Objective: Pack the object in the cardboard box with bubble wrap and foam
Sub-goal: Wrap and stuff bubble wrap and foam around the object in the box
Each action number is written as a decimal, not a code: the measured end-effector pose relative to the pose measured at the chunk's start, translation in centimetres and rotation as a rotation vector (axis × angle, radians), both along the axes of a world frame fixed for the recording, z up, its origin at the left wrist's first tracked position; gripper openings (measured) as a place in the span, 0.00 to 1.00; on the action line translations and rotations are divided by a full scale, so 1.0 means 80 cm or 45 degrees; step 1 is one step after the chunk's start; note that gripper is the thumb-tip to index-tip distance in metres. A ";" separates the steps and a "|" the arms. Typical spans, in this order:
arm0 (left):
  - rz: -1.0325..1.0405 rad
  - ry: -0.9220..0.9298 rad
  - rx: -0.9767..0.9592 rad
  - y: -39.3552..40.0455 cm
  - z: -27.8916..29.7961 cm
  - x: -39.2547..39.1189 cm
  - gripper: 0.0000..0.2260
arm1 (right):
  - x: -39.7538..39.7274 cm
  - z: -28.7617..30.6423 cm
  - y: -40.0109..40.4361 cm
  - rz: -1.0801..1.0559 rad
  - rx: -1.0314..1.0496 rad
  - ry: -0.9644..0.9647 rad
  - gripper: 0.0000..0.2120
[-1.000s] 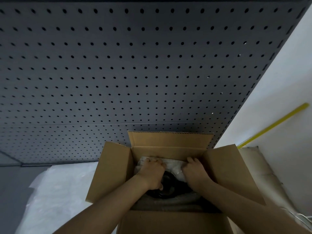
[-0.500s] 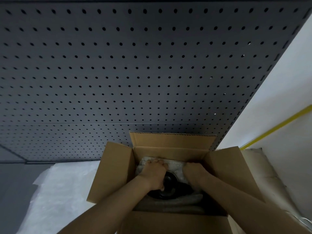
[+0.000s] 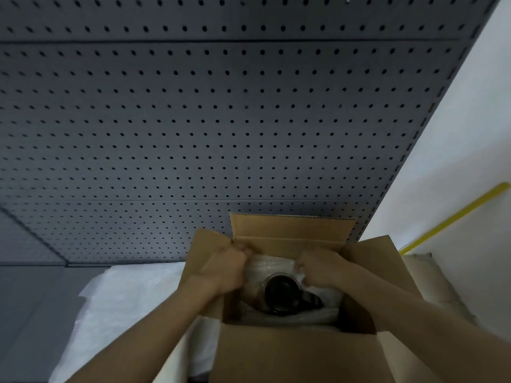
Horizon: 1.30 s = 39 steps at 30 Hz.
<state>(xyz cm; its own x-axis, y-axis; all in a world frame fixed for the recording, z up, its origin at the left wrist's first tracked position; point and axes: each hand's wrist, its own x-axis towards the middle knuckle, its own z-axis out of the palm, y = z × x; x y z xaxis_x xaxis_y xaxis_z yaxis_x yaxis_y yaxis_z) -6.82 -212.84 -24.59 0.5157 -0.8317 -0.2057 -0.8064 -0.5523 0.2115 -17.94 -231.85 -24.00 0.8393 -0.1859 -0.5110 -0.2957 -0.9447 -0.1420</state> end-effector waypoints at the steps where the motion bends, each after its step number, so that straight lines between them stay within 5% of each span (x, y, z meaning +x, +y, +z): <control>1: 0.030 -0.042 -0.037 0.016 0.012 0.015 0.17 | 0.004 0.007 0.013 -0.017 0.022 -0.050 0.22; 5: 0.165 -0.164 -0.033 0.089 0.047 0.070 0.19 | 0.027 0.034 0.079 -0.044 0.027 -0.196 0.24; 10: 0.197 -0.114 -0.017 0.192 0.053 0.106 0.19 | 0.055 0.055 0.177 -0.157 0.073 -0.318 0.14; 15: 0.139 -0.061 0.015 0.271 0.048 0.127 0.19 | 0.076 0.060 0.242 -0.226 0.070 -0.402 0.18; 25: 0.138 -0.012 0.017 0.343 0.035 0.131 0.17 | 0.101 0.056 0.323 -0.203 0.102 -0.487 0.13; 33: 0.248 0.097 0.069 0.375 -0.009 0.131 0.17 | 0.152 -0.035 0.365 -0.120 0.235 -0.236 0.23; 39: 0.304 0.206 0.168 0.399 -0.055 0.129 0.18 | 0.189 -0.107 0.365 0.014 -0.220 -0.010 0.47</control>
